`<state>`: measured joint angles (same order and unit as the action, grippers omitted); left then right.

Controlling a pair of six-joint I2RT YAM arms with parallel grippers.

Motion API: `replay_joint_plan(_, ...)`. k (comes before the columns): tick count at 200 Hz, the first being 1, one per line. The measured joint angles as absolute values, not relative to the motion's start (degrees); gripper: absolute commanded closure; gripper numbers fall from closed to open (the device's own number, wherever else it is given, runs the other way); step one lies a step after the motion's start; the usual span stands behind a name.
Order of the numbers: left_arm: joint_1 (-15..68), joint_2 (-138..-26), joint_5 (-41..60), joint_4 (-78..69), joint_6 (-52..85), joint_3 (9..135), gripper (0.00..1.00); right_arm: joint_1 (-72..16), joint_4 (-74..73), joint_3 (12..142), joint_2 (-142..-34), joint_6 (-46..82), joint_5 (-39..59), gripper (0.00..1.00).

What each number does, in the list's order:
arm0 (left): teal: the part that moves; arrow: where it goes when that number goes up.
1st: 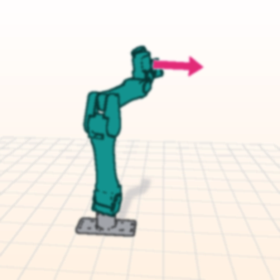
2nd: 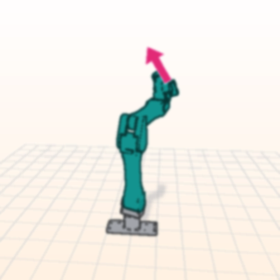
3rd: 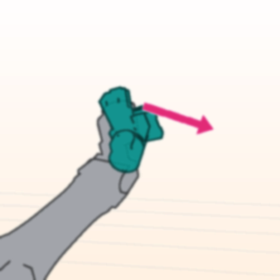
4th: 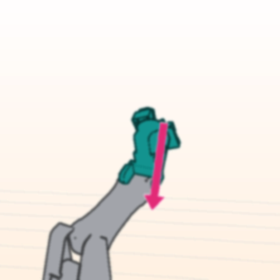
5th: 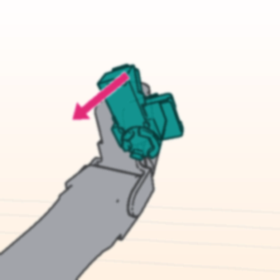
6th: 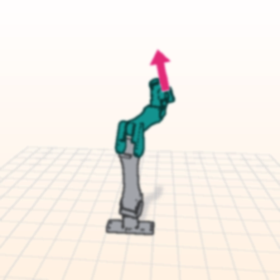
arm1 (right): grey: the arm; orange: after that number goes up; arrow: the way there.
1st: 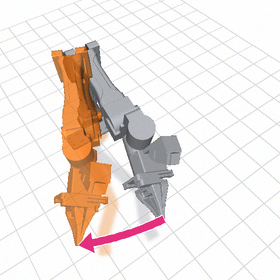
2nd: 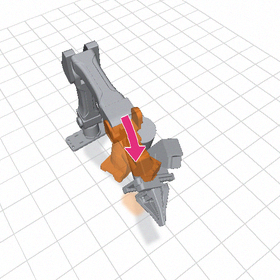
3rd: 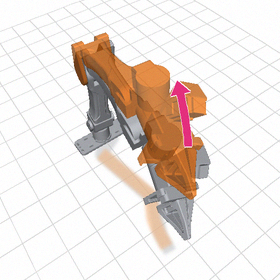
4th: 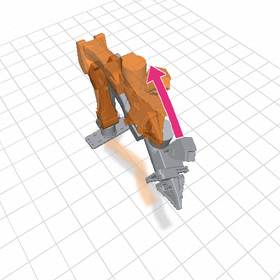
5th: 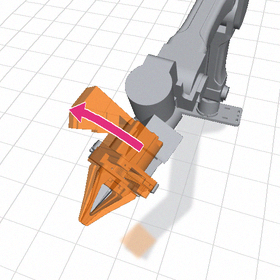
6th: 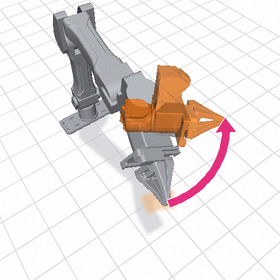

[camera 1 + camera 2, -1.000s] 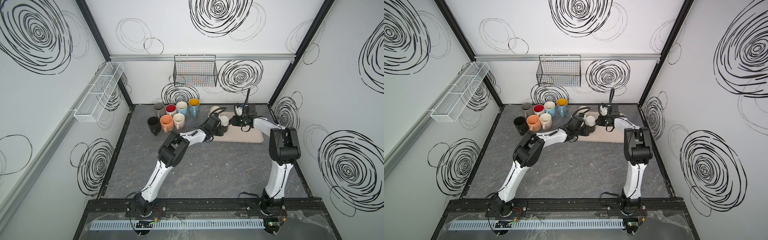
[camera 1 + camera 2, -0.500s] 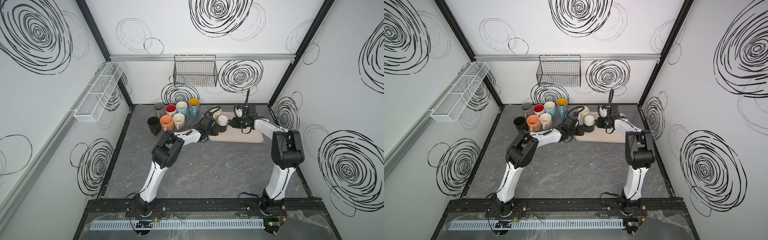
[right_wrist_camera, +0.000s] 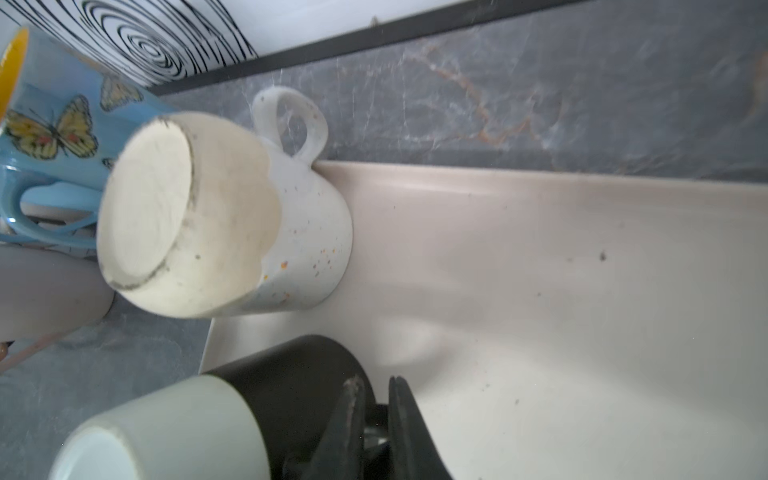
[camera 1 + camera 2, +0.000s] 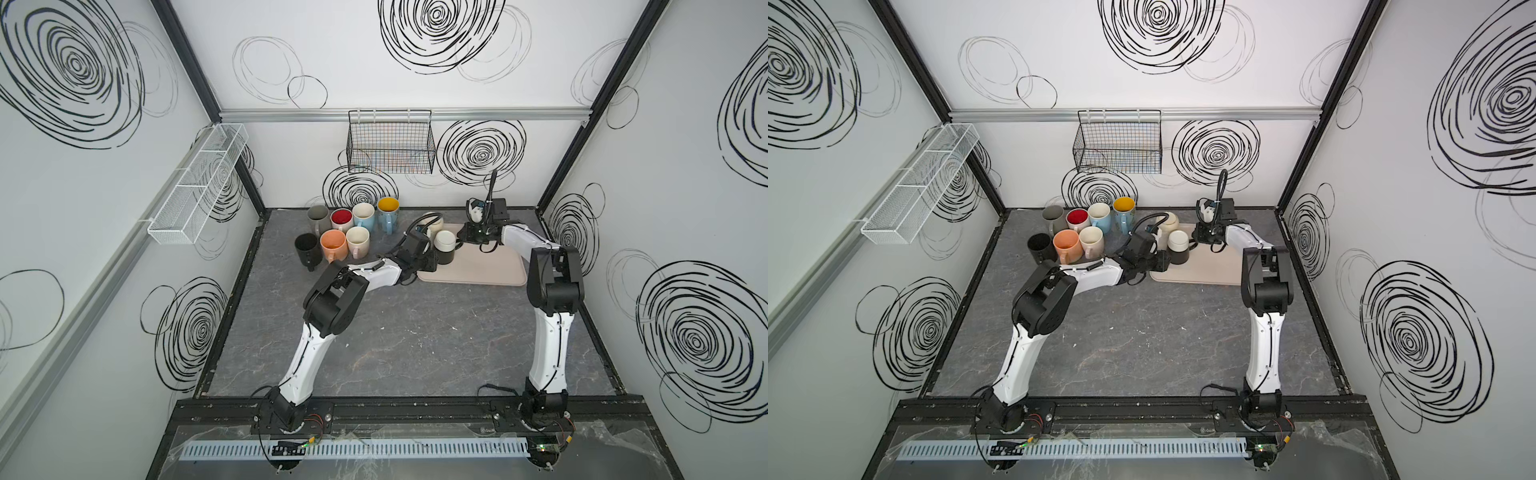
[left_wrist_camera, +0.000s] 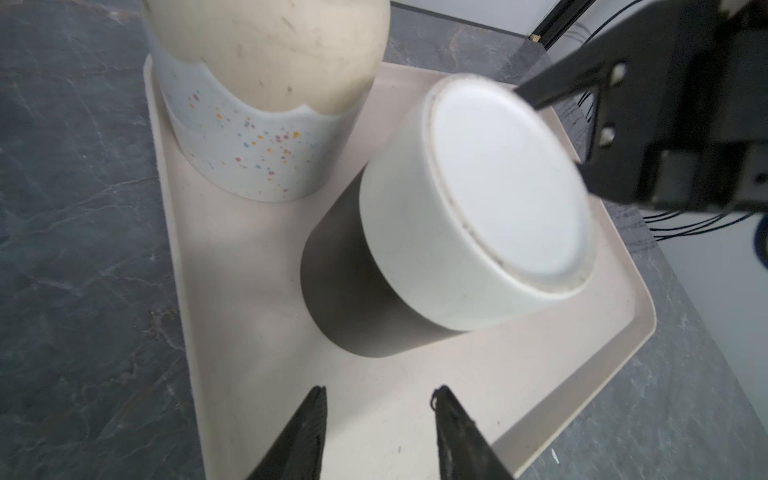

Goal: Turn the mug right side up
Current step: 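Close the right gripper on the handle of the upside-down black-and-white mug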

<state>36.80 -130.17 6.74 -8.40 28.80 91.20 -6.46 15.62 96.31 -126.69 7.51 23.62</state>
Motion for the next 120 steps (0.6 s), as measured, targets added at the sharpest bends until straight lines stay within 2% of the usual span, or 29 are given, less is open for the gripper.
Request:
replay_joint_plan(69, 36.0, -130.2, 8.0, -8.3, 28.8, 91.5, 0.59, -10.4, 14.7, 78.8, -117.5, 7.6, 22.7, 0.85)
replay_joint_plan(96, 35.8, -129.9, 7.9, -9.1, 28.8, 90.4, 0.57, -11.6, 14.7, 74.0, -111.5, 8.0, 20.7, 0.75)
replay_joint_plan(120, 35.7, -126.9, 7.4, -9.1, 28.6, 85.5, 0.54, -11.8, 14.7, 71.2, -104.7, 8.6, 17.0, 0.62)
